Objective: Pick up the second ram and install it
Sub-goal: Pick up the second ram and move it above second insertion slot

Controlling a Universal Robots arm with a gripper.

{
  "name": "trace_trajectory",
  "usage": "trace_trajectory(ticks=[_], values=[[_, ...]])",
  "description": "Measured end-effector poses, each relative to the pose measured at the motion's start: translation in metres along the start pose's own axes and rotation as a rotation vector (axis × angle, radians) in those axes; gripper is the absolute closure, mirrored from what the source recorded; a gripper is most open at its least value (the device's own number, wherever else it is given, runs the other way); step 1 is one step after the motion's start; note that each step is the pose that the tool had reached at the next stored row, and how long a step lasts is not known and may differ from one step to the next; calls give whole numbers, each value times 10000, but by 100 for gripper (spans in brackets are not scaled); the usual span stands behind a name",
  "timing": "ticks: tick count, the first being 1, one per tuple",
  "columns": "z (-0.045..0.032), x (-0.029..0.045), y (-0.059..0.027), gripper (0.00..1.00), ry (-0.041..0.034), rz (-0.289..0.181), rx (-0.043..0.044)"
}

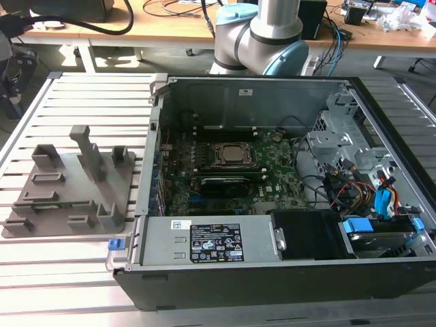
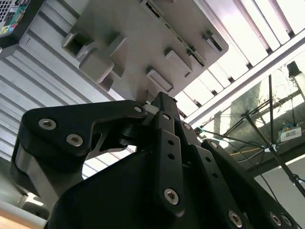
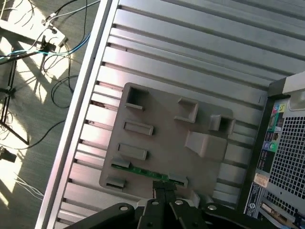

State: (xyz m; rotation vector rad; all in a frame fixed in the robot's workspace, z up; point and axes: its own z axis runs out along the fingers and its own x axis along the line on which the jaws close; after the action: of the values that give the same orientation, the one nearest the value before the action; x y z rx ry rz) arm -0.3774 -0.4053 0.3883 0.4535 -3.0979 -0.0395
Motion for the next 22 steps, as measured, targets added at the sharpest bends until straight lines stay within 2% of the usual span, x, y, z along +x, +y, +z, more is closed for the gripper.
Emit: trace_trajectory(ticks=[4,6,9,15,20,22], values=[[0,0,0,89,17,-612,4],[0,0,0,89,30,-1102,7],[0,-1,1,89,38,-1467,10],[0,-1,3,89,76,-2886,19],[0,-1,3,89,93,-3503,24],[0,-1,4,89,104,-3936,26]])
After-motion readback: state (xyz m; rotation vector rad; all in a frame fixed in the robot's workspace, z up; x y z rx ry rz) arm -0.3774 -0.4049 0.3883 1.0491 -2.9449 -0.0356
